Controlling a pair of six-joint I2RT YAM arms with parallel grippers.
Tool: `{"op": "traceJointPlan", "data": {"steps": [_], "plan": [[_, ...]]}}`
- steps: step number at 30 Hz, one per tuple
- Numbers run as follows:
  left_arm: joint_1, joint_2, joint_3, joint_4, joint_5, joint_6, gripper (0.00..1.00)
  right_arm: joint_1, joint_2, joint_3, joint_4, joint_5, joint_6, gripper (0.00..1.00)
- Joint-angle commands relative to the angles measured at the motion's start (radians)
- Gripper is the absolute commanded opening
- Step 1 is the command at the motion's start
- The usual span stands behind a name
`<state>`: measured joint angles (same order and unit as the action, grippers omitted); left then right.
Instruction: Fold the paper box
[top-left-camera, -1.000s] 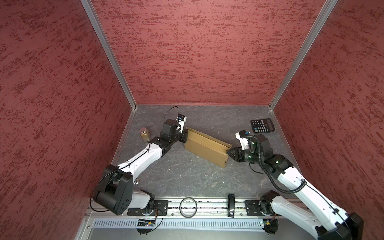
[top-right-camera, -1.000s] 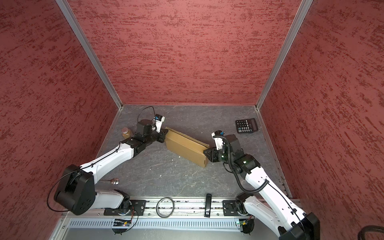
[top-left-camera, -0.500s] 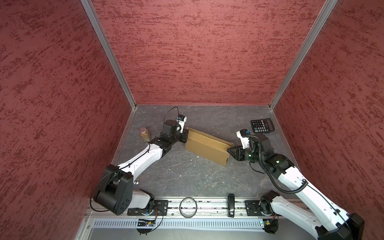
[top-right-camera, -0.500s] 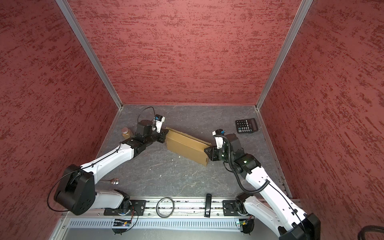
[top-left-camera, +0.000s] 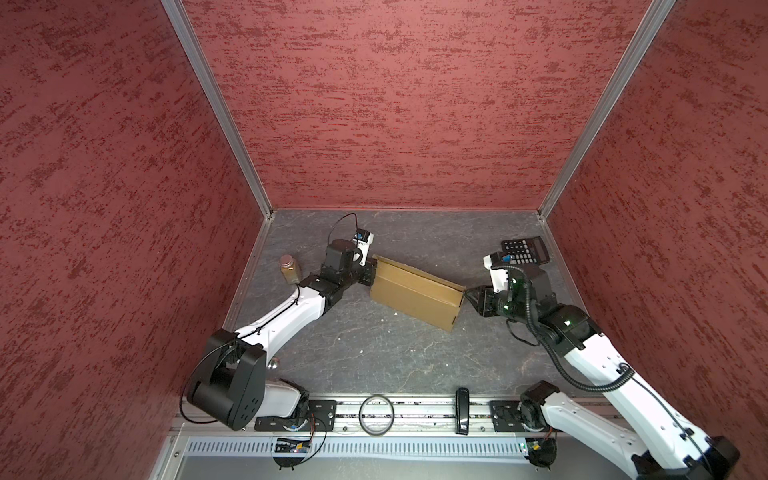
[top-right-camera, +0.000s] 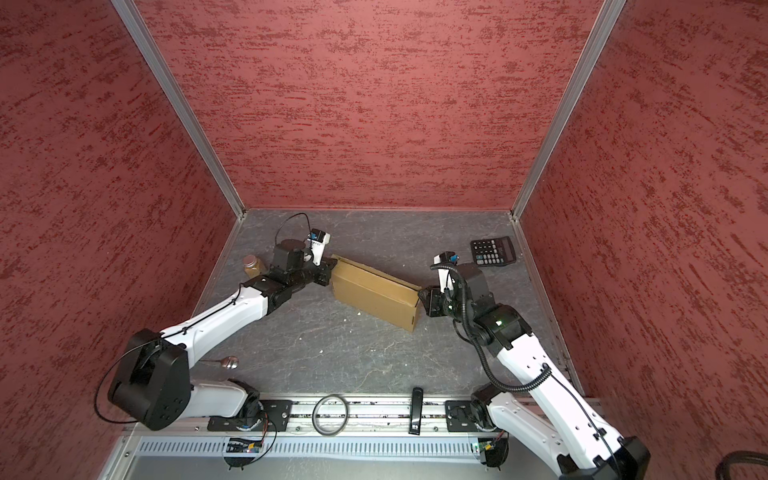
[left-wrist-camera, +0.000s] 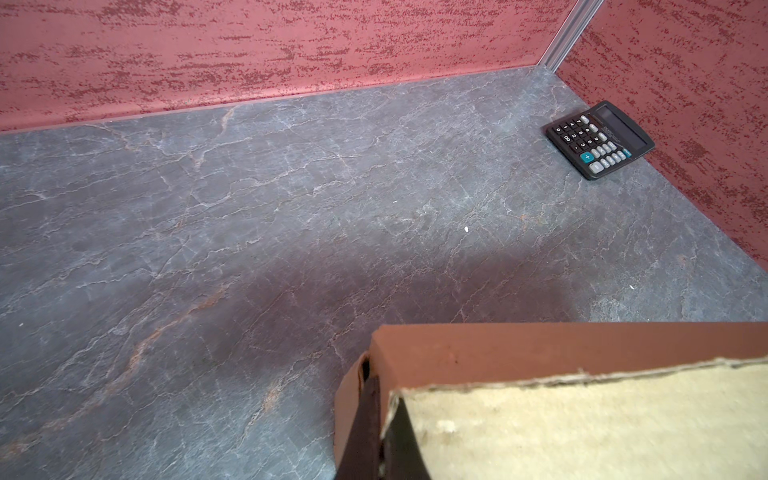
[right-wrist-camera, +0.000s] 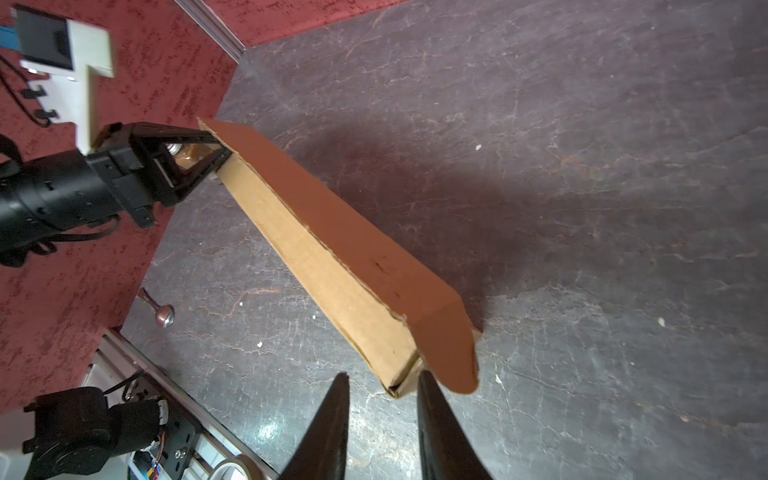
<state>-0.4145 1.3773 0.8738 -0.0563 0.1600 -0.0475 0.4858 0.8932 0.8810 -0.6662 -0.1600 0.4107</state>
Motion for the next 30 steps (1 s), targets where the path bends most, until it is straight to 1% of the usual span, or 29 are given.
{"op": "traceJointPlan", "data": {"steps": [1,12,19,30], "plan": [[-0.006,0.029,0.011,-0.109,0.039,0.000,0.00,0.008,0.001,0.014,-0.031,0.057,-0.007,0.31],[-0.005,0.031,0.019,-0.123,0.041,-0.003,0.00,0.008,0.005,-0.012,-0.014,0.039,-0.017,0.33],[-0.006,0.028,0.035,-0.141,0.046,0.001,0.00,0.008,0.026,-0.012,-0.007,0.045,-0.030,0.37],[-0.006,0.027,0.037,-0.145,0.048,-0.001,0.00,0.008,0.039,-0.034,-0.014,0.043,-0.026,0.38]]}}
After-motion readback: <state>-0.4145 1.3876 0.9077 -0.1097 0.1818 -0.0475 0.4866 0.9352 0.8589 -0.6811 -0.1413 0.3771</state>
